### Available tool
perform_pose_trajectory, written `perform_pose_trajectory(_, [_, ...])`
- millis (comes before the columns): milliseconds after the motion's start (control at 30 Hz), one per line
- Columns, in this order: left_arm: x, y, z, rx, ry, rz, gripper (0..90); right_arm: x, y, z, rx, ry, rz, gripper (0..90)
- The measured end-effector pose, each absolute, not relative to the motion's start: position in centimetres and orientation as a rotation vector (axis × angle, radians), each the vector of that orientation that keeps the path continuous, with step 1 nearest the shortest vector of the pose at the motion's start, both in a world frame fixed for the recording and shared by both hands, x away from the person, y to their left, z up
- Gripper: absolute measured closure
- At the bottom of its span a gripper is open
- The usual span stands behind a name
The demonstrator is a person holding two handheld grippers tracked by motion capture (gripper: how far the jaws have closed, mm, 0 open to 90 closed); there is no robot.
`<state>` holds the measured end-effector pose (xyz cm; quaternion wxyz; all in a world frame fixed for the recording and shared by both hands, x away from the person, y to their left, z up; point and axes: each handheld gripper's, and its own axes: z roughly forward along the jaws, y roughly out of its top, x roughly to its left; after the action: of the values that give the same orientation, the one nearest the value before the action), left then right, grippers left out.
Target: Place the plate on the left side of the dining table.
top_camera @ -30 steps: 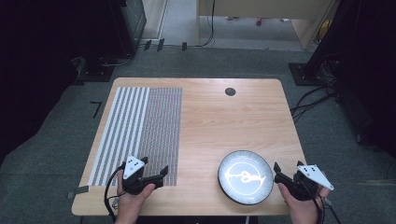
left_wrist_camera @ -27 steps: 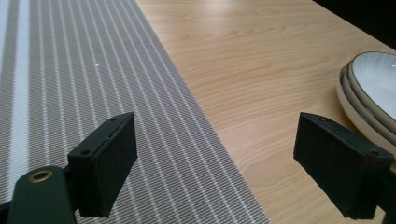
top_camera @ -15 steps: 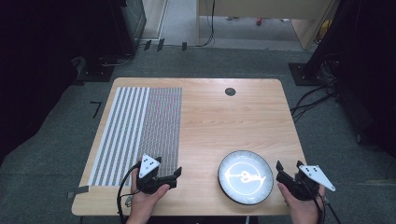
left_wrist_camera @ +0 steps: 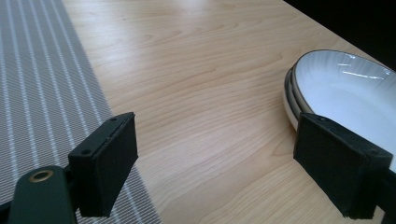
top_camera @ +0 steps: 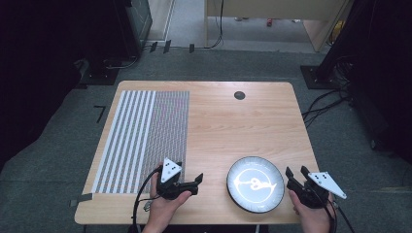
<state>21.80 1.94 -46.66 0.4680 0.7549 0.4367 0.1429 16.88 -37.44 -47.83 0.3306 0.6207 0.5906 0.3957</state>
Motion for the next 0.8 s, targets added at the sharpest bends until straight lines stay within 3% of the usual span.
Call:
perform_pose_trajectory(667, [22.1,-3.3,-47.2,1.901,1.007,0.277,14.7,16.8,-36.9,-48.3,1.665,1.625,1.093,63.0])
perform_pose_trajectory(733, [22.1,-3.9,-47.3,1.909,1.003,0.276,16.9,16.8,-37.0,-48.4,1.677,1.633,1.113,64.6])
perform_pose_trajectory(800, [21.9,-4.5,-47.4,1.921,1.0,0.294,27.0,16.8,-37.0,-48.4,1.696,1.64,1.111,68.5])
